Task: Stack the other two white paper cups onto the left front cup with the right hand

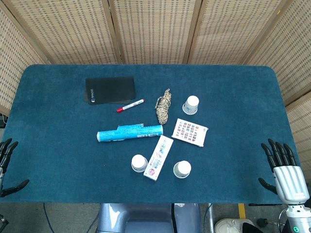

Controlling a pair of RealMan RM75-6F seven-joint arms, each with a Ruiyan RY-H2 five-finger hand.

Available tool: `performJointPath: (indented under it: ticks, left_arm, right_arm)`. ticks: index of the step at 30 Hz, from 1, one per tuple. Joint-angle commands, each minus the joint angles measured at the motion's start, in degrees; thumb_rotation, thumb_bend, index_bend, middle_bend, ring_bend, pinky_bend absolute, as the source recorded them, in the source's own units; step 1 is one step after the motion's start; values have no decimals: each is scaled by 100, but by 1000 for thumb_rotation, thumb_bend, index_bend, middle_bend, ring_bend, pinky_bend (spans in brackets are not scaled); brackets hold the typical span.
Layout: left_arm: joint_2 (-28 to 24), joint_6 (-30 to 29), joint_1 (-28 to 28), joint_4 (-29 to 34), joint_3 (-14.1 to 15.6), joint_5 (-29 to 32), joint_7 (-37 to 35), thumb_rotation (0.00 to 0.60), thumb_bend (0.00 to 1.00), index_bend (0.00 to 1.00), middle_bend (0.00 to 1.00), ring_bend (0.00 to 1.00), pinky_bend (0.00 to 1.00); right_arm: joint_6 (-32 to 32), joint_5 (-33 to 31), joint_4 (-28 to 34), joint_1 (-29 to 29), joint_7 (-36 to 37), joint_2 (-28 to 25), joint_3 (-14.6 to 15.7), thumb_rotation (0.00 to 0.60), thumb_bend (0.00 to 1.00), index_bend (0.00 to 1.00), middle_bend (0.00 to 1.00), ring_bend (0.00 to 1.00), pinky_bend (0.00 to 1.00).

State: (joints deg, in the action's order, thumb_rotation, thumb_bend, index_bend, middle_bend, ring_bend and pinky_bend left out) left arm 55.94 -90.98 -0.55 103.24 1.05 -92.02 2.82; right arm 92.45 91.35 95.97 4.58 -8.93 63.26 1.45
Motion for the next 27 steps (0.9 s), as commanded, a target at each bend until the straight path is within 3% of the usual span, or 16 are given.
performJointPath:
  ticks: [1, 9, 12, 19, 22, 27]
  left_arm:
    - [0, -2, -2, -1, 1, -3, -4, 600, 0, 0, 0, 0, 0]
    - [13, -52, 5, -61, -25, -60, -130, 600, 0, 0, 0, 0, 0]
    - [26, 42, 49, -58, -57, 31, -99, 600, 0, 0, 0, 0, 0]
    - [124, 283, 203, -4, -186, 281, 155, 600, 0, 0, 0, 0, 0]
    - [186, 413, 271, -6, -235, 429, 280, 600, 0, 0, 0, 0, 0]
    - [264, 577, 368, -6, -332, 683, 442, 600, 0, 0, 0, 0, 0]
  right_arm:
    - [-26, 11, 10, -11, -22, -5, -13, 600, 0, 0, 0, 0, 0]
    - [-394, -49, 57, 86, 97, -49, -50, 600, 0, 0, 0, 0, 0]
    - [-764, -116, 79, 372, 217, -103, -226, 600, 0, 0, 0, 0, 0]
    - [-2687, -1025, 123, 1815, 255, -349, -1136, 600, 0, 0, 0, 0, 0]
    - [-3491, -1574, -69, 2439, 429, -232, -1526, 600, 0, 0, 0, 0, 0]
    - [-4420, -2114, -657, 3270, 658, 141, -1919, 600, 0, 0, 0, 0, 0]
